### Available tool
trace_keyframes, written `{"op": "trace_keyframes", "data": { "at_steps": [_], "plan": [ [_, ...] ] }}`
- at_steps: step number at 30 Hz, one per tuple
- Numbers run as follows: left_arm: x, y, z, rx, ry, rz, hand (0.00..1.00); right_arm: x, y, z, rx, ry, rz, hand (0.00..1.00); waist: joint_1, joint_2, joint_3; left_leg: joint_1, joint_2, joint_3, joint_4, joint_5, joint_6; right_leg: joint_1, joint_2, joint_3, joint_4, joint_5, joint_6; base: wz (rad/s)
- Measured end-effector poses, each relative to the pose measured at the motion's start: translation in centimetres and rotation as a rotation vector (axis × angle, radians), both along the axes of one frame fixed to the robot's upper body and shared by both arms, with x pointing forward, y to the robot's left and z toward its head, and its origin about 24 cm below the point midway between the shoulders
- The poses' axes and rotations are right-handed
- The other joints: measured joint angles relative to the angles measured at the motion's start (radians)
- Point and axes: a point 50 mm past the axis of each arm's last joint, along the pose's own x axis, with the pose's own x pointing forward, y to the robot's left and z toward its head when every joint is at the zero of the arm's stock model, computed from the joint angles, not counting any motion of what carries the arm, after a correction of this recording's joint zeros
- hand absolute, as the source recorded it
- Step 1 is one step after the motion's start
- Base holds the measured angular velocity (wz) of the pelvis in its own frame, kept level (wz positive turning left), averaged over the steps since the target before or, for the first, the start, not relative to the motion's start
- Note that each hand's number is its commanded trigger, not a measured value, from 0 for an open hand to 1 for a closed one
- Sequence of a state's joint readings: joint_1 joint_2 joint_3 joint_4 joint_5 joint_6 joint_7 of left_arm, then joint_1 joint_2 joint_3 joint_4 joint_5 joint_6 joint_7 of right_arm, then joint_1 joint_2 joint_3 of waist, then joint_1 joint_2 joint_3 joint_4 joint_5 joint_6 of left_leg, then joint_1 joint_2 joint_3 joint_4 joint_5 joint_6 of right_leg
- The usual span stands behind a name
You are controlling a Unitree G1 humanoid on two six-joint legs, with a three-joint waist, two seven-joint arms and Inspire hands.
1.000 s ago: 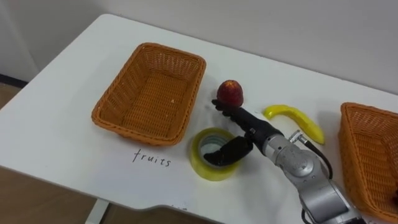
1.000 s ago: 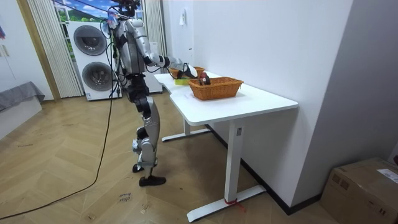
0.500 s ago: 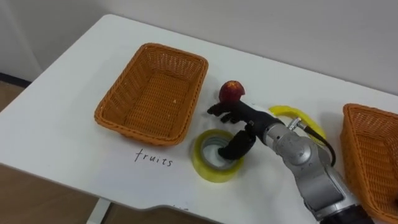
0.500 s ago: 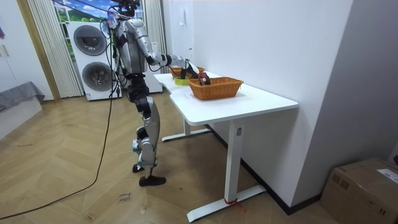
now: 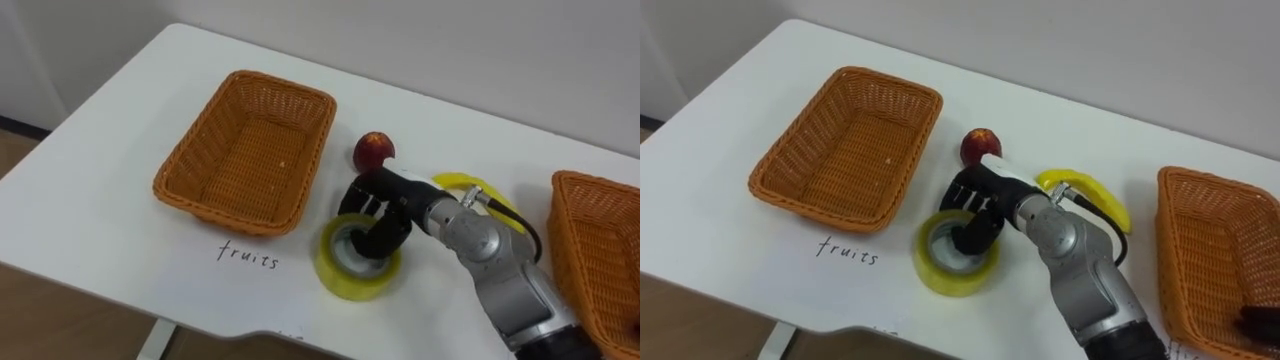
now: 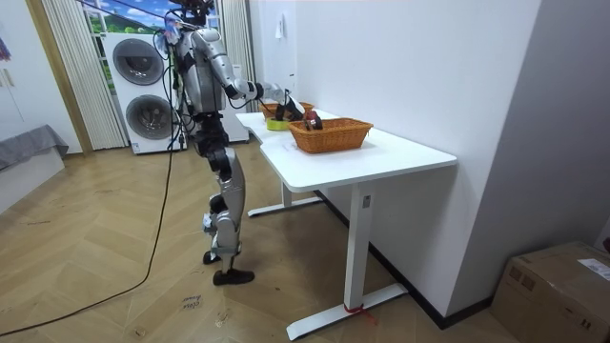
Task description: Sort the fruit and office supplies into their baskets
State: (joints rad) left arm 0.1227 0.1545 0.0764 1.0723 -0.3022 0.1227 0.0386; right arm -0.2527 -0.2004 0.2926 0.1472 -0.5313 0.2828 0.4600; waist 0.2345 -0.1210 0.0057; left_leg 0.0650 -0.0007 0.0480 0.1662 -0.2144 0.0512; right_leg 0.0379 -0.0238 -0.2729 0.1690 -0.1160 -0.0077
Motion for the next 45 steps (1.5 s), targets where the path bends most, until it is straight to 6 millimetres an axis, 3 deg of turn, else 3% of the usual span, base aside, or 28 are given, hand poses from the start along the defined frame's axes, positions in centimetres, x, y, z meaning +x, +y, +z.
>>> {"op": "trace_keyframes", "data": {
  "at_steps": [8, 25, 34, 45],
  "plan": [
    [0.0, 0.2, 0.1, 0.005, -0.001, -0.002, 0.0, 0.0, -0.1, 0.0, -0.016, 0.0, 0.001, 1.0, 0.013, -0.011, 0.0022, 0.0, -0.001, 0.0, 0.002, 0.0, 0.0, 0.001, -0.001, -0.001, 0.0, 0.0, 0.0, 0.0],
    [0.2, 0.0, 0.1, 0.027, -0.007, 0.004, 0.0, 0.0, -0.1, 0.2, -0.01, -0.011, -0.001, 1.0, 0.006, -0.005, 0.0059, -0.002, -0.003, -0.001, 0.002, 0.001, 0.002, 0.0, -0.005, -0.001, 0.0, 0.0, 0.0, 0.0],
    [-0.1, 0.1, 0.2, 0.032, -0.027, 0.011, 0.0, -0.8, -1.6, 0.8, 0.078, -0.036, -0.064, 1.0, -0.021, -0.003, 0.0064, -0.002, -0.007, -0.002, 0.002, 0.004, 0.007, -0.004, -0.006, 0.018, 0.0, 0.0, 0.001, 0.0],
    [-1.8, 0.5, 0.1, 0.042, -0.011, 0.053, 0.0, -0.4, -2.8, 4.3, 0.142, -0.247, -0.14, 1.0, -0.076, 0.004, -0.0002, 0.008, -0.008, 0.009, 0.0, 0.005, 0.008, 0.004, -0.008, 0.027, 0.0, 0.001, 0.002, -0.02]
  ]
}}
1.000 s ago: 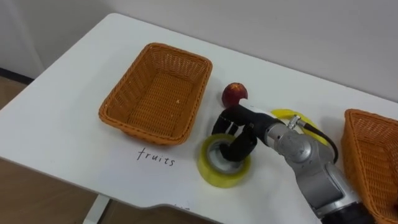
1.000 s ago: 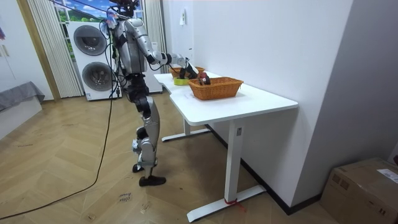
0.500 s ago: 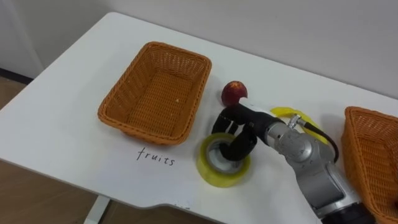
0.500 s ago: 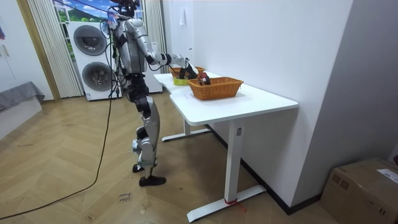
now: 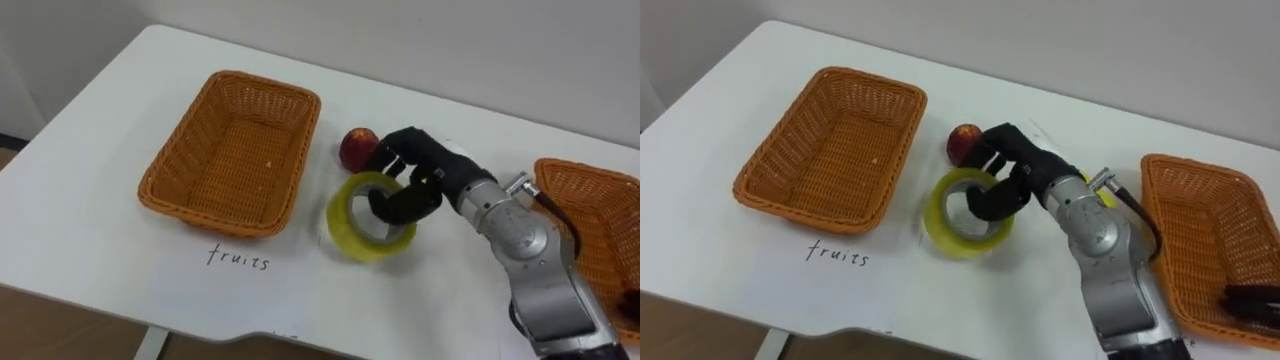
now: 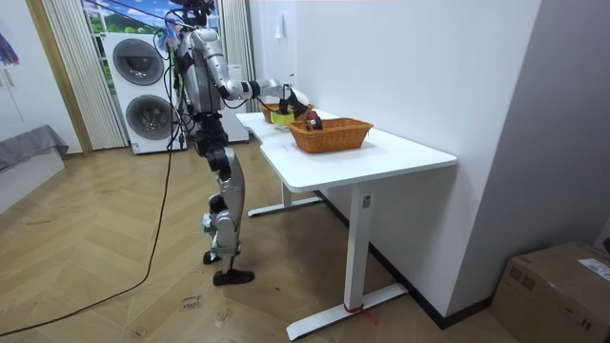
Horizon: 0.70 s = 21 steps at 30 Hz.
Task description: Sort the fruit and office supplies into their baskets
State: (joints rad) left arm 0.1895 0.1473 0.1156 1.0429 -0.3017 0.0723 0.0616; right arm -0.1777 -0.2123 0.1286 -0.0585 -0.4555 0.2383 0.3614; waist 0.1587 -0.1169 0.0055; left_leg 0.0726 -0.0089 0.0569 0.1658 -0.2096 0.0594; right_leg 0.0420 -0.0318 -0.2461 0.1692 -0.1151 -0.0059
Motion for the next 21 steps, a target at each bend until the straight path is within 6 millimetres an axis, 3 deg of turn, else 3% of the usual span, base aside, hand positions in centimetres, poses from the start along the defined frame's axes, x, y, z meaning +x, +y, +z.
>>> {"op": "trace_keyframes", "data": {
  "at_steps": [9, 21],
  "plan": [
    [-1.8, 0.3, -0.1, 0.006, 0.021, 0.048, 0.0, 0.0, -2.5, 3.2, 0.154, -0.199, -0.133, 1.0, -0.041, -0.002, -0.0035, 0.003, 0.001, 0.014, 0.001, 0.001, 0.0, 0.0, 0.001, 0.012, 0.001, 0.002, 0.004, -0.04],
    [-2.7, 0.1, -0.2, -0.002, 0.037, 0.076, 0.0, -0.1, -4.9, 4.3, 0.192, -0.296, -0.265, 1.0, -0.056, 0.007, -0.0083, 0.009, 0.0, 0.019, 0.001, 0.001, 0.001, 0.002, 0.002, 0.023, 0.002, 0.004, 0.006, -0.01]
  ]
}}
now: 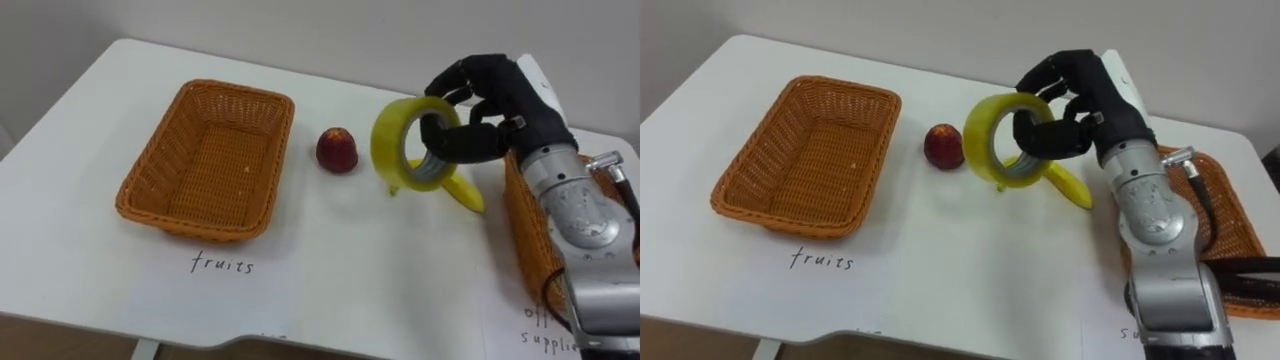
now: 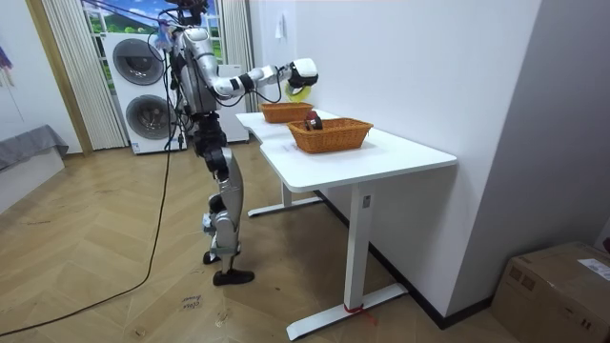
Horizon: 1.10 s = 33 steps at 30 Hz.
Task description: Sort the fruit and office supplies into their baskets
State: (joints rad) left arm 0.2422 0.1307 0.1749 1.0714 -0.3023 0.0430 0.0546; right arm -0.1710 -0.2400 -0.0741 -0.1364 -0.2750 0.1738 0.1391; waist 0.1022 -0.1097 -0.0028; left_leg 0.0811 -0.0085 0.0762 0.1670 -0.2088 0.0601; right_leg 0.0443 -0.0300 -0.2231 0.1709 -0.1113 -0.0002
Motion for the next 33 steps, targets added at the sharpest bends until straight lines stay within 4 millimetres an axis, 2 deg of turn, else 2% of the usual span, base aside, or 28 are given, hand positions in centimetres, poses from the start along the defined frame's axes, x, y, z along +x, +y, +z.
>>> {"op": "trace_keyframes", "data": {
  "at_steps": [4, 13, 19, 21, 26, 33],
  "plan": [
    [-0.6, 0.2, 0.0, -0.002, 0.007, 0.018, 0.0, 0.0, -0.6, 0.2, -0.005, -0.019, -0.043, 1.0, -0.017, 0.002, 0.0014, 0.004, 0.0, 0.0, 0.0, 0.0, 0.0, 0.004, -0.001, -0.001, -0.001, 0.0, 0.0, 0.0],
    [-0.9, 0.6, 0.1, -0.006, 0.009, 0.021, 0.0, -0.3, -4.0, 0.1, -0.092, -0.017, -0.178, 1.0, -0.049, -0.008, 0.0004, 0.013, -0.001, 0.004, -0.002, 0.0, 0.0, 0.008, 0.0, 0.006, 0.003, 0.0, 0.0, -0.01],
    [-0.9, 0.8, 0.2, 0.006, 0.009, 0.025, 0.0, -0.4, -5.4, -1.2, -0.095, 0.031, -0.243, 1.0, -0.076, -0.008, 0.0074, 0.014, -0.001, 0.004, -0.002, 0.0, 0.001, 0.009, -0.001, 0.001, 0.002, 0.0, 0.0, 0.0],
    [-1.0, 0.8, 0.2, 0.009, 0.013, 0.029, 0.0, -0.8, -6.1, -2.4, -0.101, 0.081, -0.274, 1.0, -0.078, -0.01, 0.0059, 0.014, -0.001, 0.005, -0.003, 0.0, 0.001, 0.008, -0.001, 0.002, 0.002, 0.0, 0.0, 0.0],
    [-1.1, 0.9, 0.2, 0.022, 0.022, 0.037, 0.0, -1.4, -6.7, -4.0, -0.108, 0.15, -0.296, 1.0, -0.098, -0.008, 0.0048, 0.015, -0.001, 0.006, -0.004, 0.0, 0.001, 0.008, 0.001, 0.01, 0.002, 0.0, 0.0, 0.0],
    [-1.4, 1.0, 0.2, 0.016, 0.023, 0.034, 0.0, -1.9, -8.0, -4.1, -0.104, 0.143, -0.361, 1.0, -0.125, -0.011, 0.0017, 0.017, -0.001, 0.009, -0.003, 0.0, 0.001, 0.008, 0.002, 0.018, 0.004, 0.0, 0.0, -0.01]
  ]
}}
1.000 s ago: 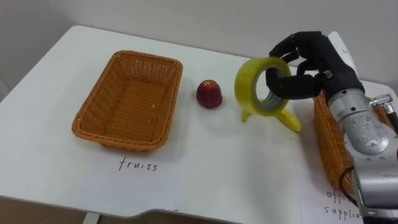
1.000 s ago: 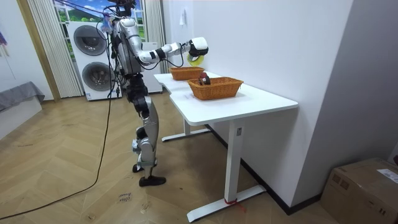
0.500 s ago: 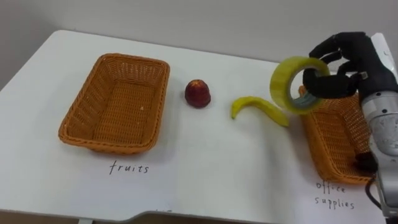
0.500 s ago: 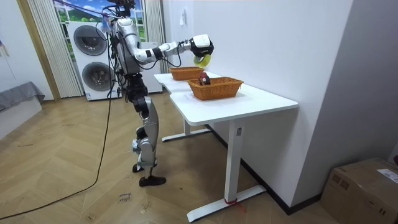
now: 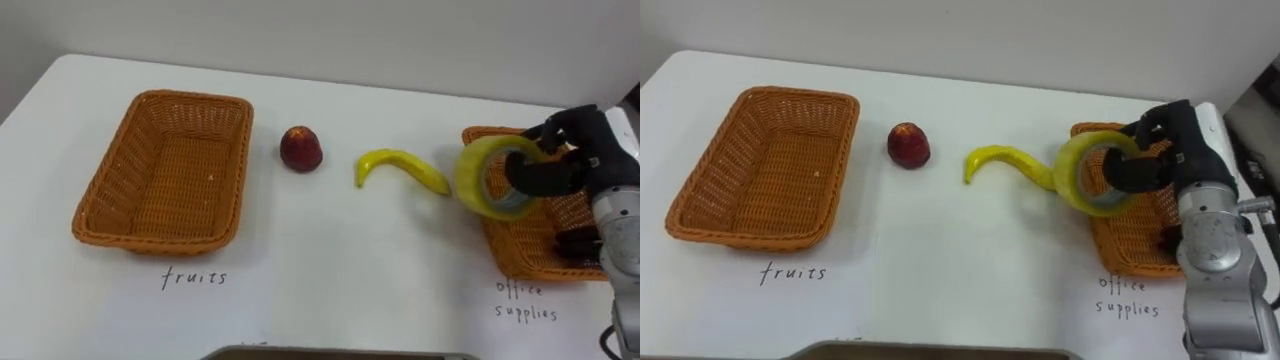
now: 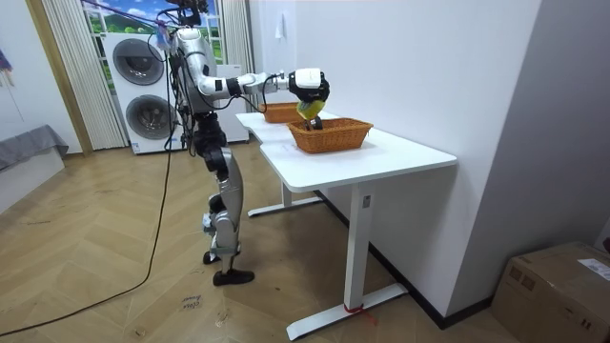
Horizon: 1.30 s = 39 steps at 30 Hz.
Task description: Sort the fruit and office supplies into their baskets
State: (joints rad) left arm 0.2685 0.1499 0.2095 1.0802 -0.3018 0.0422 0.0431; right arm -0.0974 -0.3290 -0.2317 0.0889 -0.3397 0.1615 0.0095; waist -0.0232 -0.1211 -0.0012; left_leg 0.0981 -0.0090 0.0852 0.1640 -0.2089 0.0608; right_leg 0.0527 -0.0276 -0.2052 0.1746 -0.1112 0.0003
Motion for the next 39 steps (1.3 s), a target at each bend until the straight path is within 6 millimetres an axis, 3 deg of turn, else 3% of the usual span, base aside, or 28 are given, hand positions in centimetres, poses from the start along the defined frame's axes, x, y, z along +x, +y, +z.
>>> {"op": "trace_keyframes", "data": {
  "at_steps": [8, 19, 31, 32, 34, 35, 36, 37, 39],
  "plan": [
    [0.3, 0.2, 0.1, -0.005, -0.013, -0.012, 0.0, -0.3, -1.3, 0.1, 0.002, -0.009, -0.045, 1.0, -0.005, -0.002, -0.0001, 0.0, 0.0, 0.007, 0.002, 0.0, 0.0, -0.002, 0.0, 0.008, 0.002, 0.0, 0.0, -0.01],
    [0.2, 0.2, 0.1, -0.019, -0.021, -0.013, 0.0, -0.3, -1.5, 0.3, 0.022, -0.021, -0.049, 1.0, -0.007, 0.0, 0.0012, 0.0, 0.001, 0.009, -0.001, -0.001, 0.0, -0.004, 0.001, 0.008, 0.0, 0.0, 0.001, 0.0],
    [0.2, 0.1, 0.1, -0.013, -0.012, -0.037, 0.0, -0.6, -2.5, 0.7, 0.06, -0.048, -0.083, 1.0, -0.009, 0.012, -0.0043, 0.0, 0.001, 0.01, 0.002, -0.001, 0.0, -0.002, 0.001, 0.007, 0.001, 0.0, 0.001, 0.0],
    [0.2, 0.1, 0.0, -0.014, -0.012, -0.037, 0.0, -0.7, -2.5, 0.7, 0.058, -0.046, -0.083, 0.96, -0.009, 0.012, -0.0041, 0.0, 0.001, 0.01, 0.003, -0.001, 0.0, -0.002, 0.001, 0.008, 0.002, 0.0, 0.001, 0.0],
    [0.2, 0.0, 0.0, -0.014, -0.011, -0.036, 0.0, -0.7, -2.6, 0.6, 0.06, -0.039, -0.084, 0.73, -0.011, 0.011, -0.0039, 0.0, 0.001, 0.01, 0.003, -0.001, 0.0, -0.002, 0.001, 0.009, 0.004, 0.0, 0.001, 0.0],
    [0.2, 0.0, 0.0, -0.014, -0.01, -0.035, 0.0, -0.7, -2.6, 0.4, 0.063, -0.03, -0.081, 0.46, -0.011, 0.011, -0.0036, 0.001, 0.001, 0.01, 0.004, -0.001, 0.0, -0.003, 0.0, 0.009, 0.005, 0.0, 0.001, 0.0],
    [0.2, 0.0, 0.0, -0.011, -0.009, -0.034, 0.0, -0.7, -2.6, 0.2, 0.064, -0.02, -0.079, 0.34, -0.011, 0.01, -0.0032, 0.001, 0.0, 0.01, 0.004, -0.001, 0.0, -0.003, 0.0, 0.009, 0.008, 0.0, 0.001, 0.0],
    [0.2, 0.0, 0.0, -0.011, -0.009, -0.034, 0.0, -0.7, -2.7, 0.1, 0.064, -0.013, -0.078, 0.0, -0.011, 0.01, -0.0031, 0.001, 0.0, 0.01, 0.004, -0.001, 0.001, -0.003, -0.001, 0.009, 0.008, 0.0, 0.001, 0.0],
    [0.1, 0.0, 0.0, -0.011, -0.007, -0.033, 0.0, -0.7, -2.7, -0.1, 0.066, 0.0, -0.074, 0.0, -0.011, 0.009, -0.0026, 0.001, -0.001, 0.01, 0.004, 0.0, 0.001, -0.004, -0.001, 0.012, 0.009, -0.001, 0.001, 0.0]
  ]
}}
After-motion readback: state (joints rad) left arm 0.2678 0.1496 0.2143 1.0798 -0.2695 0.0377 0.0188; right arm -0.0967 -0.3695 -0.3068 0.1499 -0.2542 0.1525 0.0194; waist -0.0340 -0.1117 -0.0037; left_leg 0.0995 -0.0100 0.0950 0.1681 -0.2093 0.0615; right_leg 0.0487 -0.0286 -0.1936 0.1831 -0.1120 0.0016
